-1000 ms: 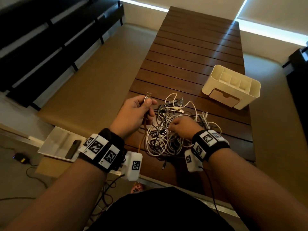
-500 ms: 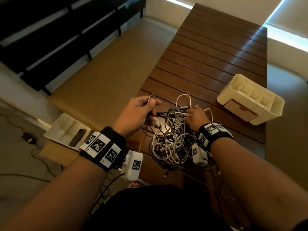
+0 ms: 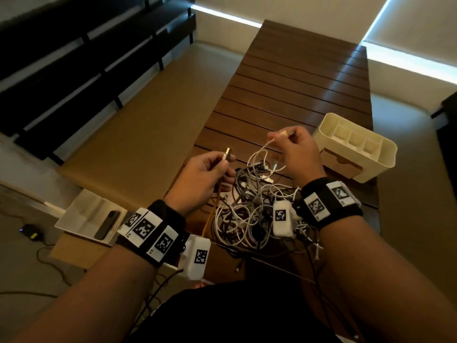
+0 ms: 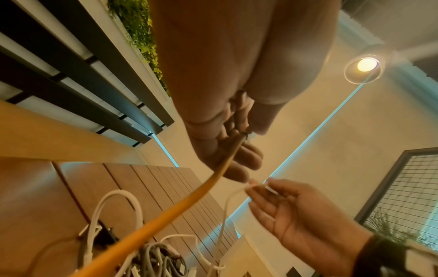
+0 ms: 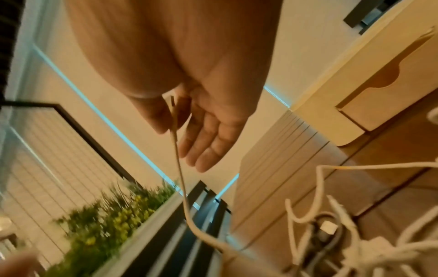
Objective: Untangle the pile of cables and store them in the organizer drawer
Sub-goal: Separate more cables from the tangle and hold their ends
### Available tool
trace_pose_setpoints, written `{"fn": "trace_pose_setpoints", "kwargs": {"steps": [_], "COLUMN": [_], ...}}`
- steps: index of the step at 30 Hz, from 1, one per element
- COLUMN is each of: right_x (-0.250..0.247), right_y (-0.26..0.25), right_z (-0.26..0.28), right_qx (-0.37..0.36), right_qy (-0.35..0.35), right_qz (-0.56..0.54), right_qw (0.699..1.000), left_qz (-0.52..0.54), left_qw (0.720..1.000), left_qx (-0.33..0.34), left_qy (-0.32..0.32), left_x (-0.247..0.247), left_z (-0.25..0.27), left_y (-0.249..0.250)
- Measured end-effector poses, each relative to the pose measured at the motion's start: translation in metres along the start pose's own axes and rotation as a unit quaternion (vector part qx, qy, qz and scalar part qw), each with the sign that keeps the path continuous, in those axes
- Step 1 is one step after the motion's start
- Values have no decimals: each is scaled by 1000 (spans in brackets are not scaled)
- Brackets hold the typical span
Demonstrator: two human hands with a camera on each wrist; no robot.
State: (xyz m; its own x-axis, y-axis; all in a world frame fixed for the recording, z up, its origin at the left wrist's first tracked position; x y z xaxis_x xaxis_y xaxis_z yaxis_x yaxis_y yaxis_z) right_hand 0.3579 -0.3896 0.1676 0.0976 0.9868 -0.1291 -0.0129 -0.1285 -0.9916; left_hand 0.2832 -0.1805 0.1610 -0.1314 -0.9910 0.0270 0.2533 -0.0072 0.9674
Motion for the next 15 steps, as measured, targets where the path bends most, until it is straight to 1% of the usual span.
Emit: {"fn": "trace_pose_setpoints", "kwargs": {"steps": [1, 2, 3, 5, 7, 12, 15], "right_x": [1, 3, 7, 16, 23, 32, 31], "right_y": [-12, -19, -24, -27, -27, -23, -25], "right_z": [4, 8, 13, 27, 43, 72, 78], "right_qx": [-6, -9, -10, -12, -13, -18, -40], "right_qy": [-3, -15, -33, -74, -99, -136, -136], "right_qz": [-45, -65, -63, -23, 13, 54, 55], "right_qw": [999, 998, 997, 997, 995, 989, 988], "left_qz": [2, 3, 4, 6, 17, 25, 27], "left_qw": [1000, 1000, 1000, 999, 999, 997, 996], "left_qx": [8, 16, 24, 35, 40, 59, 66], "left_qy": [1, 5, 10, 21, 26, 52, 51], "left_x": [1, 1, 2, 3, 7, 20, 28], "left_z": [2, 4, 5, 9, 11, 18, 22], "left_y": [3, 6, 8, 11, 13, 15, 16]}}
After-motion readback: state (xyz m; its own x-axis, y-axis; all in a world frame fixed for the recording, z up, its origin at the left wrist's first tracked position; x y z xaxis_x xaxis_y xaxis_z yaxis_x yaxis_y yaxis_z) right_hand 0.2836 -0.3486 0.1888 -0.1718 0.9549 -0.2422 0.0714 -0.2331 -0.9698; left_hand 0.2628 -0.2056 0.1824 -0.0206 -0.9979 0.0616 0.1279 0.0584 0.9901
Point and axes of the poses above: each hand's wrist, its own z-axis away from the middle knuckle, its own x-axis out of the palm, y = z × x, the point moved 10 cm from there along -z, towards the middle knuckle, and after that the axes turned 4 degrees about -x, right-handed, at the moved point
